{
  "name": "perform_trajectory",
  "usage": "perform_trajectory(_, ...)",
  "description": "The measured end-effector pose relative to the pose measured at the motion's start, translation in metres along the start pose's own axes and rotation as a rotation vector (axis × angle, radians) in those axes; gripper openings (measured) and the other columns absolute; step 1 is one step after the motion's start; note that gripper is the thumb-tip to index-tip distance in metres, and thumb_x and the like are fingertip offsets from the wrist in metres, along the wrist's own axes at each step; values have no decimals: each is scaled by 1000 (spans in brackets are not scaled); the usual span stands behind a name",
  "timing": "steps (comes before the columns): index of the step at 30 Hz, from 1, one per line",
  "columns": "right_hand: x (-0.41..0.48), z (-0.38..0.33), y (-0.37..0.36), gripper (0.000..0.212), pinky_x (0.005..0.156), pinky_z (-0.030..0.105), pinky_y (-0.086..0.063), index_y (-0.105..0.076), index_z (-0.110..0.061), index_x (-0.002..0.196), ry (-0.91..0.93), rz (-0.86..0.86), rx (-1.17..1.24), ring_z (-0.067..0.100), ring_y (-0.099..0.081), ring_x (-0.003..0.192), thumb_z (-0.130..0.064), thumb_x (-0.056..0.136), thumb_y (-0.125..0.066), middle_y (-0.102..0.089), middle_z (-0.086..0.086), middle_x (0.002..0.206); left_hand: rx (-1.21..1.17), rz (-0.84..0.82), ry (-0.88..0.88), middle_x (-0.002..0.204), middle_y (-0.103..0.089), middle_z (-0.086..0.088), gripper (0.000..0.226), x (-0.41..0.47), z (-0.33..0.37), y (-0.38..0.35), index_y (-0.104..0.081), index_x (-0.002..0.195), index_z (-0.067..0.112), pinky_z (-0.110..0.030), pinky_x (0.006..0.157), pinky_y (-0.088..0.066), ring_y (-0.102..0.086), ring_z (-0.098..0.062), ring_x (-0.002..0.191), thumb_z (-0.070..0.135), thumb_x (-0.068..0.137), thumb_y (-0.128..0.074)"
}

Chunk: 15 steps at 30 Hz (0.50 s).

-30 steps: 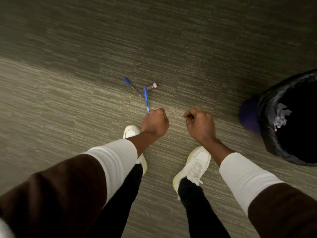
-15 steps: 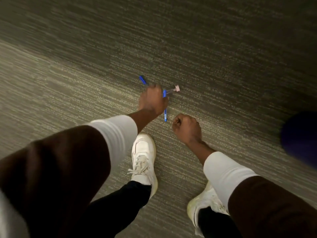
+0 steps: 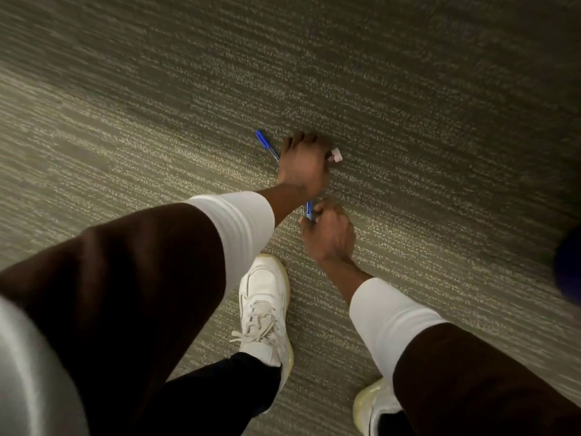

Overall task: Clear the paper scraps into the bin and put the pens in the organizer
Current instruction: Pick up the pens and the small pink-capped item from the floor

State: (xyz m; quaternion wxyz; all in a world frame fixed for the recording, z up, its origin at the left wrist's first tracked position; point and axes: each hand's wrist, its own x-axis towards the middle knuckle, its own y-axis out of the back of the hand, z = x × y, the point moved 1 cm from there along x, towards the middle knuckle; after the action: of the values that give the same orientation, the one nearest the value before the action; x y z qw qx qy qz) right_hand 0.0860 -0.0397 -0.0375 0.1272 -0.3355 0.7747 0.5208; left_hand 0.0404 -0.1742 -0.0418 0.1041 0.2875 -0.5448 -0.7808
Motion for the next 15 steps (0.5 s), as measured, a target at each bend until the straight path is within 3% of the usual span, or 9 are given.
perform_trajectory(4,9,-4,4,37,79,40,-54,-60,-21,112,18,22,6,32,-70,101,-41,87,-78,-72,6,111,-216,109,184,109,-76,0,20,-2,-14,23,-75,102,21,-43,100,-51,-67,-28,111,34,90,-66)
perform_trajectory(10,30,-30,14,44,77,38,-53,-63,-23,114,63,-52,-65,35,-69,104,-44,82,-83,-70,9,114,-374,226,383,101,-80,4,17,-20,-53,54,-75,101,22,-45,102,-50,-72,-24,102,32,88,-72)
perform_trajectory(15,39,-58,11,67,74,37,-54,-61,-16,115,121,-65,-145,36,-73,99,-50,68,-93,-74,13,111,-469,289,528,91,-75,3,14,-52,-94,50,-71,98,20,-51,94,-57,-72,-24,92,33,94,-73)
